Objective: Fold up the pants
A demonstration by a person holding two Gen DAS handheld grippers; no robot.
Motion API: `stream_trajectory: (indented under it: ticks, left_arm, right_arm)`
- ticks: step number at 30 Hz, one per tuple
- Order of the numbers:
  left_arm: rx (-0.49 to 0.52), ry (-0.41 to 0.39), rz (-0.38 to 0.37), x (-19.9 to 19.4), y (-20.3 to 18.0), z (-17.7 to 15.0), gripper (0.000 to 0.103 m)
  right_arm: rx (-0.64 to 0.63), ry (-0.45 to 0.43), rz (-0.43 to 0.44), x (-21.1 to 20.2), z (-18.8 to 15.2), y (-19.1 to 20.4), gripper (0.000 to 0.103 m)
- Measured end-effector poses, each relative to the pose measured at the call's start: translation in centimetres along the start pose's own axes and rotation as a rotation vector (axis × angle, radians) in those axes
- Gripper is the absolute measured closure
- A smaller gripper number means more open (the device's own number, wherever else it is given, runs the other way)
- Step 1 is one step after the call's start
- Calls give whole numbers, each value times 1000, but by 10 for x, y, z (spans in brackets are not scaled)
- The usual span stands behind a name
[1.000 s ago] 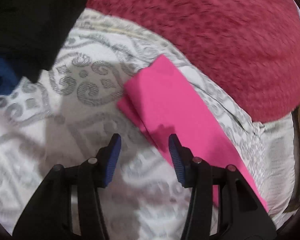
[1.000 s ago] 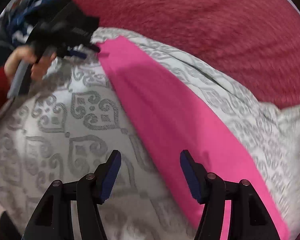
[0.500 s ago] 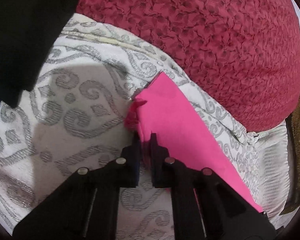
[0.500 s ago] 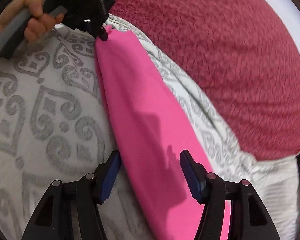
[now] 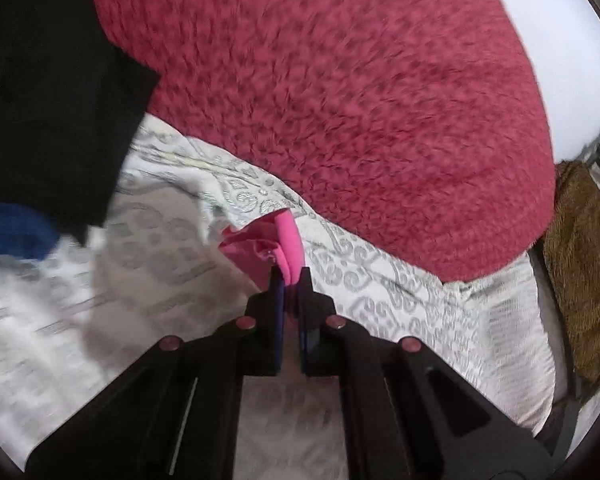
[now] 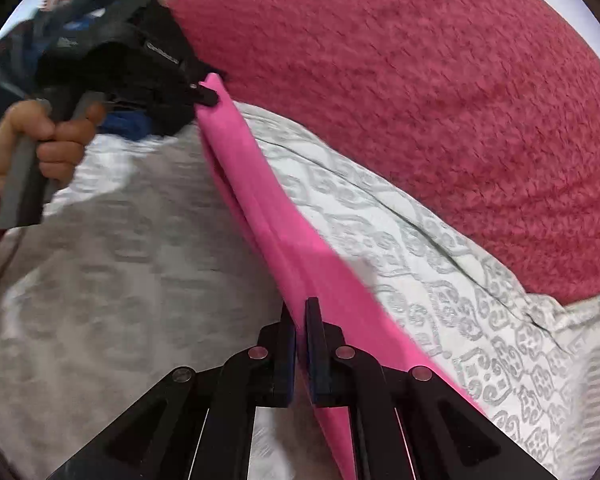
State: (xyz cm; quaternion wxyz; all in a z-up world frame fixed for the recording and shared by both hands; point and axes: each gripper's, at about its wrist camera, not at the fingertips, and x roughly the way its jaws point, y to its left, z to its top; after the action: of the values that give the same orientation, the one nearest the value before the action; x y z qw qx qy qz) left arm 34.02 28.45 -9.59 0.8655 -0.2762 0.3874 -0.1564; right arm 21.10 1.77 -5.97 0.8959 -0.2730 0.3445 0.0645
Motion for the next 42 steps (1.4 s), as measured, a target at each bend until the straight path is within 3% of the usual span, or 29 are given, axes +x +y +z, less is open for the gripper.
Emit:
stream_trajectory:
  ticks: [3,6,9,11,13,15,18,20,22,23,24,25,26,27,29,32,33,34,35,39,42]
  left_arm:
    - [23,-17,18,-56,6,-22,96]
    - [10,-37,68,-110,30,-65,96]
    - [-54,-3,136,-124,64,-101,94]
    - [-119,46,235,-126,95,-127,93]
    - [-125,18,298,-135,107,-140,94]
    - [-136,-17,283,-147,113,-144,94]
    - [-126,-46,252,-152,112,-137,93]
    - [-94,-43,258,-146,108,-128,84]
    - [-55,-51,257,-140,102,-118,65]
    - [-29,-58,245,-137,100,-111,60]
    - [-5,-45,218,-134,100,-107,49]
    - [24,4,174,-123,101,-102,42]
    - [41,82,153,-106,103,-97,42]
    - [32,161,178,-89,107,-95,42]
    - [31,229,206,-76,109,-98,43]
    - [87,223,145,-77,100,-102,46]
    - [82,208,129,-76,100,-103,59]
    - [100,197,143,-74,98,-104,83]
    - [122,189,178,-70,97,-104,93]
    - [133,122,183,-67,94,-100,94]
    - [154,79,175,-72,91,-99,95]
  right_arm:
    - [-58,9,102,-25,-9,25,98]
    - [-80,38,220,-35,-25,61,92]
    - [-121,136,317,-33,-49,98,81]
    - [-99,156,324,-38,-59,102,80]
    - [-30,161,336,-50,-66,89,72]
    - [63,136,306,-65,-70,64,48]
    - [190,112,217,-75,-75,24,40]
    - [263,122,183,-71,-77,3,40]
    - [319,145,158,-59,-75,-14,40]
    - [327,148,162,-52,-72,-20,40]
    - [326,145,176,-44,-68,-22,40]
    - [326,150,188,-34,-61,-23,40]
    - [328,160,192,-26,-56,-23,40]
    - [328,170,203,-17,-50,-23,40]
    - [320,177,233,-4,-41,-18,40]
    - [259,180,306,15,-23,-9,40]
    - [228,185,345,23,-16,-4,40]
    - [192,191,390,34,-6,2,40]
    - [163,198,426,42,2,8,40]
    - [48,246,523,79,32,32,40]
    - [-28,276,536,101,44,44,40]
